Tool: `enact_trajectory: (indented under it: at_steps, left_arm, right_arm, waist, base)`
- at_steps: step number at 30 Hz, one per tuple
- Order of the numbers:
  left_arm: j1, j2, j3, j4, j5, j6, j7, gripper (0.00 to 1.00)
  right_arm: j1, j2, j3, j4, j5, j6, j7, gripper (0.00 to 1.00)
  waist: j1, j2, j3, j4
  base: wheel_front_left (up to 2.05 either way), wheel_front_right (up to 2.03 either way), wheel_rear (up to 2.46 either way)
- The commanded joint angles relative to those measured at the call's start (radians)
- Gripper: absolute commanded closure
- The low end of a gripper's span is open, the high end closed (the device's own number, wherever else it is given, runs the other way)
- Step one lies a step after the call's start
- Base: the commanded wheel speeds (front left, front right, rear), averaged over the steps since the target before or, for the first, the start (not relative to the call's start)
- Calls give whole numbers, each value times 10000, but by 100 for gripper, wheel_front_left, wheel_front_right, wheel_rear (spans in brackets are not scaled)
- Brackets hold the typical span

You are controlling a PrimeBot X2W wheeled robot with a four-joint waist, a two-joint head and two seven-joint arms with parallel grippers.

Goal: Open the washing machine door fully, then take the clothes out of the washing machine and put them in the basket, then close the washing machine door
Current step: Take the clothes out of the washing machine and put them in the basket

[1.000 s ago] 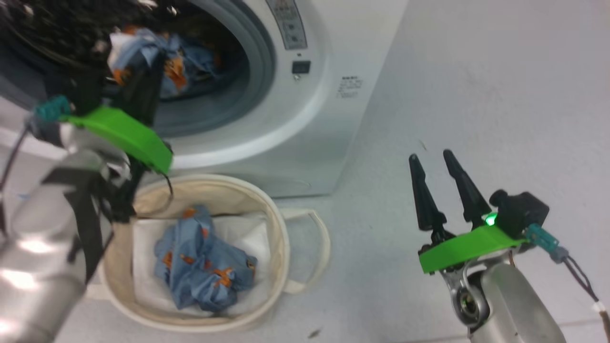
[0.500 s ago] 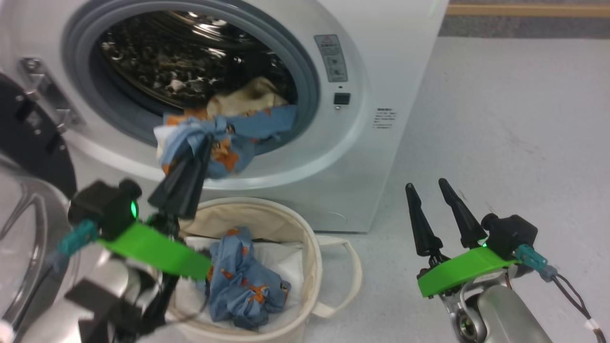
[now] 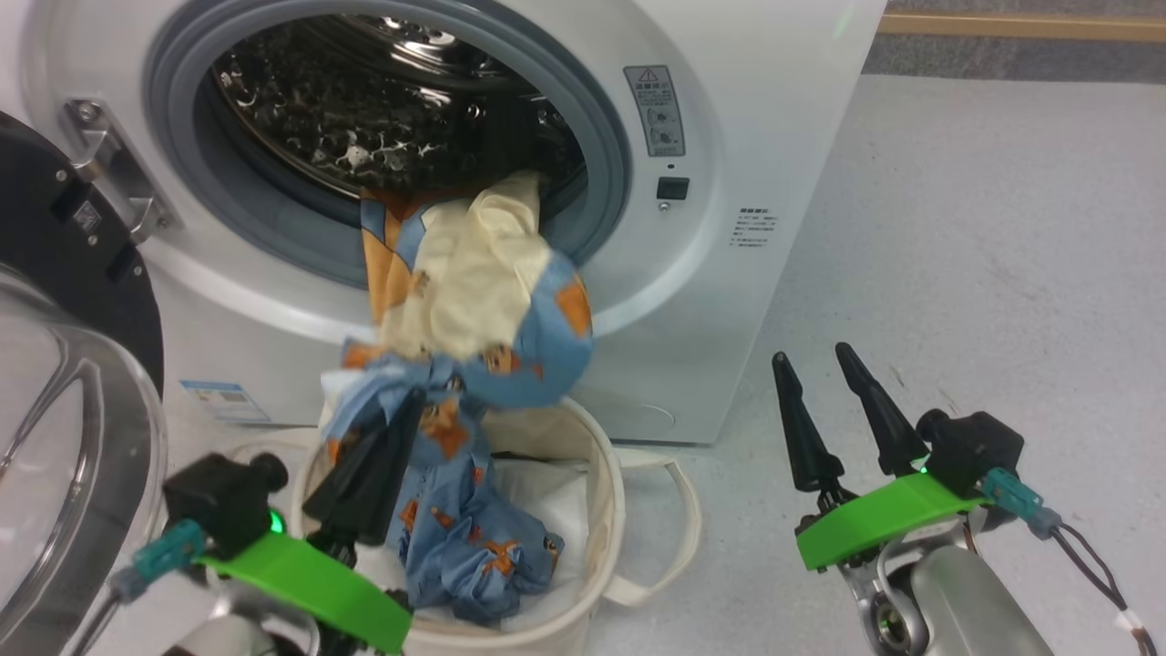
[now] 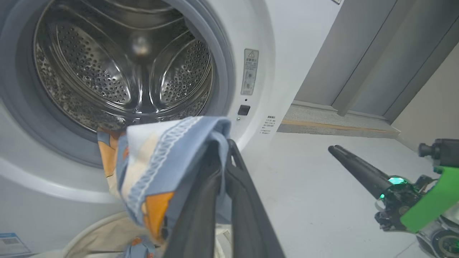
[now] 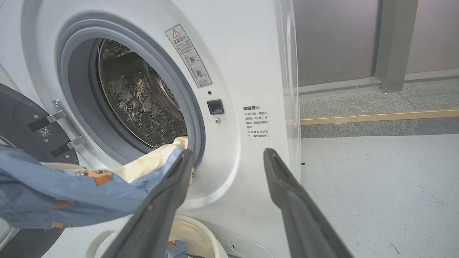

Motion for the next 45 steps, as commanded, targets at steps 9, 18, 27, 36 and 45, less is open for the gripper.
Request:
enact_trajectory:
  at_steps: [9, 18, 27, 36, 45]
  left_arm:
    - [-453, -680, 66, 4119, -970, -1344, -117, 100]
    - [-1682, -1933, -29, 9333, -1577, -2905, -275, 100]
    - [-2845, -2560, -73, 12494, -2072, -3377, -446, 100]
    - [-3614, -2483, -633, 12916, -2401, -3389, -533, 100]
    - [-3979, -2450, -860, 13490, -2727, -3391, -671, 87]
  right_arm:
    - [-368, 20, 195, -417, -128, 73, -51, 0]
    - [-641, 20, 72, -677, -178, 73, -51, 0]
    - [-861, 20, -114, -988, -189, 73, -51, 0]
    - [-1057, 20, -359, -1339, -110, 73, -51, 0]
    - [-1093, 20, -571, -1540, -141, 73, -51, 0]
  waist:
    - [1, -1, 561, -273]
    - [1, -1, 1468, -730]
    - [1, -1, 2472, -1383]
    - [1, -1, 3466, -1772]
    - [1, -1, 3816, -1919]
  base:
    - [0, 0, 0]
    - [0, 0, 0]
    - [0, 0, 0]
    - [0, 0, 0]
    - [0, 0, 0]
